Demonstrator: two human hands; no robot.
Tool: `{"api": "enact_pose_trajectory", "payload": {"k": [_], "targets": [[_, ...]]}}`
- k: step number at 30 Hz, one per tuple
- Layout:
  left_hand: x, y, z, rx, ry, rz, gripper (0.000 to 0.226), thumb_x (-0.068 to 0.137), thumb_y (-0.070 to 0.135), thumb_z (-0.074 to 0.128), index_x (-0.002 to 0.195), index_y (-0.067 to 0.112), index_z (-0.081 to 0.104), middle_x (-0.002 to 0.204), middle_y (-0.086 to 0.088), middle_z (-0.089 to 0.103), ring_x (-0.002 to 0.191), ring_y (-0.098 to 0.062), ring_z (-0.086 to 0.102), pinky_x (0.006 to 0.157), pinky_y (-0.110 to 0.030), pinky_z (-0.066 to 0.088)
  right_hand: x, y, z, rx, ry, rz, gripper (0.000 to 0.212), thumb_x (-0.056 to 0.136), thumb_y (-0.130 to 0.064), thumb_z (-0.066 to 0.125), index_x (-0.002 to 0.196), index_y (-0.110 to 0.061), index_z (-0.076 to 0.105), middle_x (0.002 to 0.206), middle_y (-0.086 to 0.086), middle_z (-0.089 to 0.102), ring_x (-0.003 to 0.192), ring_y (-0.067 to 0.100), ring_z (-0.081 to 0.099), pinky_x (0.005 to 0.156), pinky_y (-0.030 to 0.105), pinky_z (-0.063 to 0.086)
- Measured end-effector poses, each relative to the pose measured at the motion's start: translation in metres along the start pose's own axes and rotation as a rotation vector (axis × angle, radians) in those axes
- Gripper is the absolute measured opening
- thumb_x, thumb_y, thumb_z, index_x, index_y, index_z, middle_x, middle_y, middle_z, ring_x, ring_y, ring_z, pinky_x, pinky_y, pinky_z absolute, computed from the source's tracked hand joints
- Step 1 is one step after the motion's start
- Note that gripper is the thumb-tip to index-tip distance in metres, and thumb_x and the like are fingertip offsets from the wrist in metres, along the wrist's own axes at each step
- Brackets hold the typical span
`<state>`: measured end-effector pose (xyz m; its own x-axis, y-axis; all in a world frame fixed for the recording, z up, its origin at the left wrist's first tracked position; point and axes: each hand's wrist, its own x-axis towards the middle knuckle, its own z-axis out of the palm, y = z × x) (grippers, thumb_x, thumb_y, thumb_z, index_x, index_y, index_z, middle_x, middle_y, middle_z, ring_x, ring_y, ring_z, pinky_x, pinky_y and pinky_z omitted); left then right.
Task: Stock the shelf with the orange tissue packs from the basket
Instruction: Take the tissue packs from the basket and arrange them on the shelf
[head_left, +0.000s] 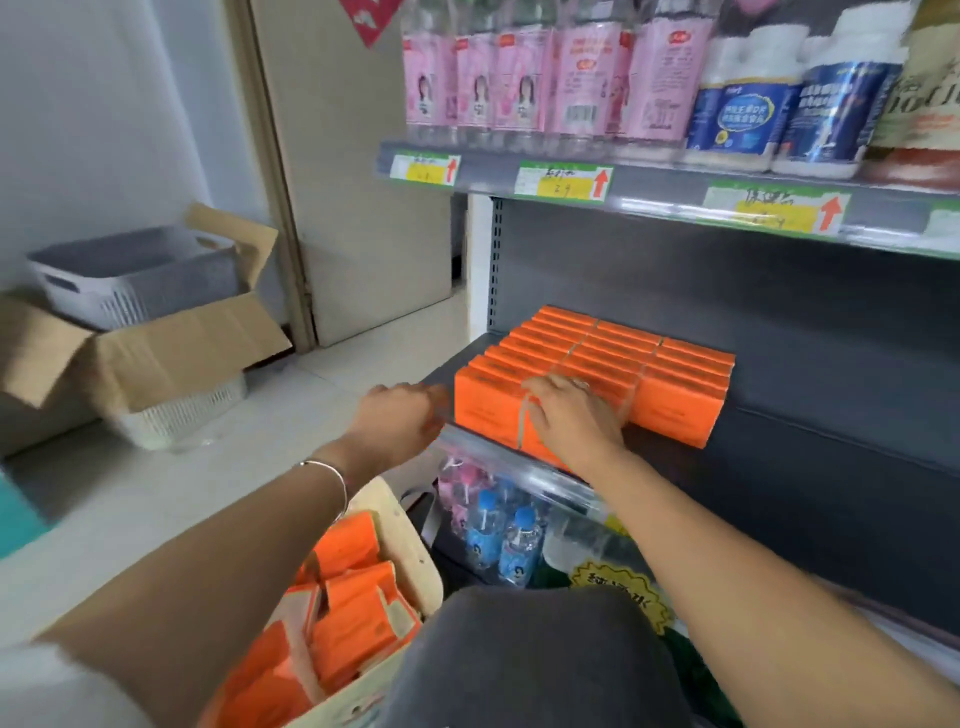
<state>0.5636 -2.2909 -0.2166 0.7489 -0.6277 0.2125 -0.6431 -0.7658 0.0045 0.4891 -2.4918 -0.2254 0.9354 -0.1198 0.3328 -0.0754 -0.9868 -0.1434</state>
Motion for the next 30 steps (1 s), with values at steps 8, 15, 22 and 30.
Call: {"api": "enact_pose_trajectory", "payload": {"k": [8, 15, 22, 30], "targets": [[-0.111, -0.114, 0.031, 0.081, -0.104, -0.233, 0.027, 0.096, 0.034, 0.045, 0.119, 0.022, 0.049, 0.118, 0.001, 0.061, 0.106, -0.022, 0.059, 0.086, -0.030, 0.042, -0.009, -0.103, 0.062, -0.056, -0.146, -0.285, 0.028, 0.097, -0.033, 0.044, 0.115, -0.015, 0.057, 0.117, 0.005, 0.061, 0.114, 0.029, 0.052, 0.085, 0.037, 0.045], [-0.149, -0.142, 0.096, 0.005, -0.257, -0.395, 0.028, 0.096, 0.033, 0.043, 0.122, 0.028, 0.050, 0.122, 0.005, 0.060, 0.113, -0.019, 0.056, 0.089, -0.028, 0.041, -0.007, -0.162, 0.139, -0.075, -0.455, -0.415, 0.029, 0.095, -0.030, 0.046, 0.119, -0.016, 0.054, 0.120, 0.008, 0.057, 0.114, 0.031, 0.054, 0.087, 0.040, 0.046], [-0.176, -0.150, 0.187, -0.172, -0.556, -0.506, 0.037, 0.091, 0.029, 0.046, 0.128, 0.032, 0.048, 0.131, 0.005, 0.055, 0.119, -0.018, 0.052, 0.096, -0.036, 0.044, -0.007, -0.182, 0.221, -0.019, -0.754, -0.498, 0.027, 0.095, -0.023, 0.045, 0.118, -0.019, 0.056, 0.115, 0.004, 0.058, 0.105, 0.028, 0.057, 0.077, 0.040, 0.050], [-0.195, -0.148, 0.267, -0.238, -0.805, -0.484, 0.055, 0.092, 0.030, 0.052, 0.142, 0.032, 0.032, 0.146, 0.003, 0.038, 0.137, -0.022, 0.033, 0.110, -0.045, 0.032, 0.010, -0.158, 0.276, -0.005, -1.024, -0.368, 0.030, 0.092, -0.021, 0.051, 0.122, -0.019, 0.053, 0.113, 0.006, 0.056, 0.101, 0.026, 0.056, 0.086, 0.043, 0.051]]}}
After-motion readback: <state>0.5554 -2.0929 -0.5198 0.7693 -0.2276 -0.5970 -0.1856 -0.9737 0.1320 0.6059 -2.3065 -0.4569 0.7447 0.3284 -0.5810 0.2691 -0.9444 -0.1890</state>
